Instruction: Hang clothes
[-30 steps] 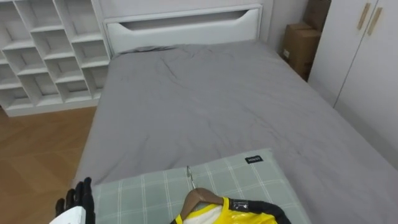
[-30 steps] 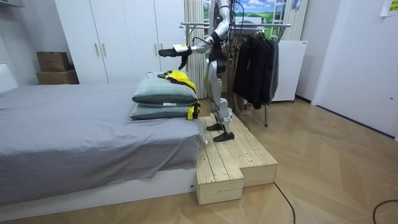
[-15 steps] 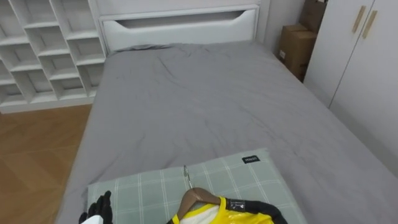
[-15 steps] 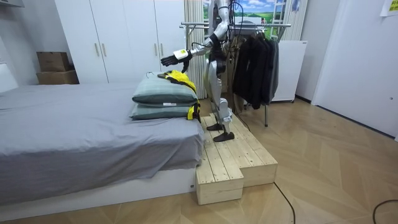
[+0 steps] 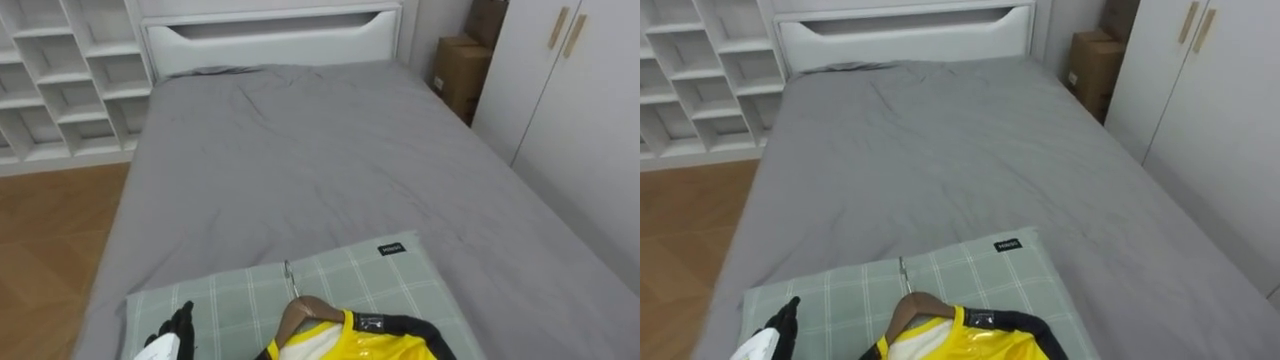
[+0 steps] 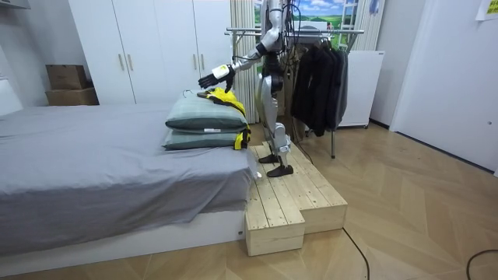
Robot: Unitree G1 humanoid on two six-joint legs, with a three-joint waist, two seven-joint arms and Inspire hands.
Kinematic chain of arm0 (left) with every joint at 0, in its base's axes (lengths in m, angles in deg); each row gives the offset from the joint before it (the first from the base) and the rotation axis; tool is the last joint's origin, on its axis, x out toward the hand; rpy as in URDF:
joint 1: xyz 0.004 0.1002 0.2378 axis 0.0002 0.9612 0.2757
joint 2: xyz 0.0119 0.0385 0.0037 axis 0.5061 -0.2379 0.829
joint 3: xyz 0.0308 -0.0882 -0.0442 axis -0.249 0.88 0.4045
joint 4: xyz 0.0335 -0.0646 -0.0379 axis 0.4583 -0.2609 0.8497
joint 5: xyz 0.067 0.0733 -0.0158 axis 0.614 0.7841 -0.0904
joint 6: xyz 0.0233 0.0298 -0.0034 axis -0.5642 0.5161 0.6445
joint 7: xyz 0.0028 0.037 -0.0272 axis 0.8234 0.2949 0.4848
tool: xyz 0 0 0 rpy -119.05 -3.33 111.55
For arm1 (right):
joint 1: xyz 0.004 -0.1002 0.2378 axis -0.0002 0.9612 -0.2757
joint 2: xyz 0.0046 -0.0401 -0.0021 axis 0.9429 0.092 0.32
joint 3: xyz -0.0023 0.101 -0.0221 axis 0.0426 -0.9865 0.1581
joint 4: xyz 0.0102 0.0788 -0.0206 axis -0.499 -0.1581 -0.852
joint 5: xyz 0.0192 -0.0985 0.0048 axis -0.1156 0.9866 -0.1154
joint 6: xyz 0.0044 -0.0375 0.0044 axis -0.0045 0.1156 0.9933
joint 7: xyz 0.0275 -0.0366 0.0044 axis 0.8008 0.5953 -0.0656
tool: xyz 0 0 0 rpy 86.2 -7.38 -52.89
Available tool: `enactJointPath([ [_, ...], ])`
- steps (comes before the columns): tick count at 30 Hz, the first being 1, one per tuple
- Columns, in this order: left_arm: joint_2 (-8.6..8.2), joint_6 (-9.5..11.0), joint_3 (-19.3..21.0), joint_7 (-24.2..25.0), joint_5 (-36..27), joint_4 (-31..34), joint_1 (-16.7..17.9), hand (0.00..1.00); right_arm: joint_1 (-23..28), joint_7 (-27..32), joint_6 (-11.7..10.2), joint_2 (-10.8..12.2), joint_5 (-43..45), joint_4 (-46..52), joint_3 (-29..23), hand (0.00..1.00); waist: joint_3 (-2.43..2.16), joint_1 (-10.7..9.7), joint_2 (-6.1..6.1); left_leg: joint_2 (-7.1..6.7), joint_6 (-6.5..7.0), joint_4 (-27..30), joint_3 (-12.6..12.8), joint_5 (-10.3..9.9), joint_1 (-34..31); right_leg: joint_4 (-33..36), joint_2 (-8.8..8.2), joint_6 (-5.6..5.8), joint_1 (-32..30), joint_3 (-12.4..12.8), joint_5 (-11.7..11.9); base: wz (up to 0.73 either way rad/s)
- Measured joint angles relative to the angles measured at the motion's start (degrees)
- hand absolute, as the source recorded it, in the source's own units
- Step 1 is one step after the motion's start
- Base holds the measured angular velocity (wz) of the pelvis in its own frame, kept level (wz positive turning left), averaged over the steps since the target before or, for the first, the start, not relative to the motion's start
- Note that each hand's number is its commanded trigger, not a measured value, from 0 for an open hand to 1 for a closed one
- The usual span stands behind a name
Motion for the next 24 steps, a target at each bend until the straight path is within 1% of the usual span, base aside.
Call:
enactJointPath([
  [3, -0.01, -0.2, 0.0, 0.4, 0.0, -1.3, -1.5, 0.00, -0.1, 0.3, 0.0, 0.0, -1.3, 0.0, 0.1, 0.00, 0.00, -0.5, -0.09, 0.01, 0.03, 0.2, -0.1, 0.0, -1.3, 0.2, -0.03, -0.03, -0.9, -0.2, 0.1, 0.03],
  [5, 0.02, -0.4, -0.1, 0.4, -0.2, -2.9, -3.6, 0.00, -0.7, 1.0, 0.5, 0.0, -3.9, 0.0, 1.2, 0.00, 0.00, -0.9, -0.05, 0.00, 0.29, 0.4, -0.1, 0.2, -3.0, 1.0, -0.23, -0.03, -2.6, -0.7, 0.1, 0.02],
  [7, 0.09, -0.5, -0.7, 0.4, -0.6, -3.8, -5.7, 0.00, -1.5, 1.3, 0.5, 0.0, -5.0, -0.1, 2.2, 0.00, 0.07, -1.1, 0.11, -0.02, 0.64, 0.5, 0.0, 0.4, -4.1, 1.6, -0.35, -0.05, -4.0, -0.9, 0.1, 0.02],
  [9, 0.04, -0.4, -1.3, 0.4, -0.8, -6.0, -9.1, 0.00, -3.0, 2.0, 0.4, 0.0, -5.6, -0.5, 2.9, 0.00, 0.41, -1.2, 0.65, 0.02, 0.79, 1.0, 0.0, 0.5, -5.4, 2.0, -0.38, -0.08, -5.4, -0.9, 0.4, -0.02],
  [10, 0.05, -0.2, -1.3, 0.4, -0.9, -7.0, -10.3, 0.00, -3.3, 2.1, 0.3, 0.0, -5.7, -0.6, 3.3, 0.00, 0.48, -1.2, 0.77, 0.04, 0.80, 1.2, 0.1, 0.5, -5.8, 2.0, -0.37, -0.14, -5.7, -0.8, 0.5, -0.04],
  [12, 0.09, 0.3, -1.1, 0.3, -0.9, -10.4, -14.4, 0.00, -4.5, 2.5, -0.7, -0.2, -7.4, -0.9, 4.1, 0.00, 0.75, -1.2, 1.28, 0.07, 1.05, 1.4, 0.1, 0.7, -6.7, 2.1, -0.35, -0.22, -6.7, -0.8, 0.8, 0.00],
  [14, 0.17, 0.6, -1.0, 0.2, -0.9, -10.4, -16.1, 0.00, -4.6, 3.0, -1.9, -0.2, -9.2, -0.8, 4.3, 0.00, 0.80, -1.3, 1.44, 0.07, 1.22, 1.4, 0.1, 0.8, -7.5, 2.6, -0.36, -0.24, -7.7, -0.8, 0.9, 0.00],
  [18, 0.91, 1.6, -1.0, 0.0, -1.3, -12.0, -19.6, 0.00, -4.7, 4.0, -2.4, -0.4, -11.8, -0.7, 4.6, 0.00, 0.80, -1.3, 1.68, 0.02, 1.37, 1.7, 0.4, 1.2, -9.7, 3.8, -0.50, -0.31, -10.4, -0.7, 0.9, -0.02],
  [21, 1.17, 2.0, -1.0, -0.6, -1.8, -13.6, -21.5, 0.00, -5.1, 4.5, -3.3, -0.5, -13.1, -0.7, 6.2, 0.00, 0.80, -1.3, 1.70, 0.04, 1.50, 2.5, 0.4, 1.4, -12.2, 4.0, -0.61, -0.38, -12.4, -0.9, 1.2, 0.01],
  [24, 1.17, 2.2, -1.1, -0.6, -1.8, -14.0, -22.3, 0.00, -5.2, 5.0, -3.9, -0.9, -14.9, -0.9, 8.0, 0.00, 0.93, -1.4, 1.92, 0.02, 1.57, 3.0, 0.4, 1.6, -13.6, 4.0, -0.78, -0.32, -13.5, -1.2, 1.5, 0.05],
])
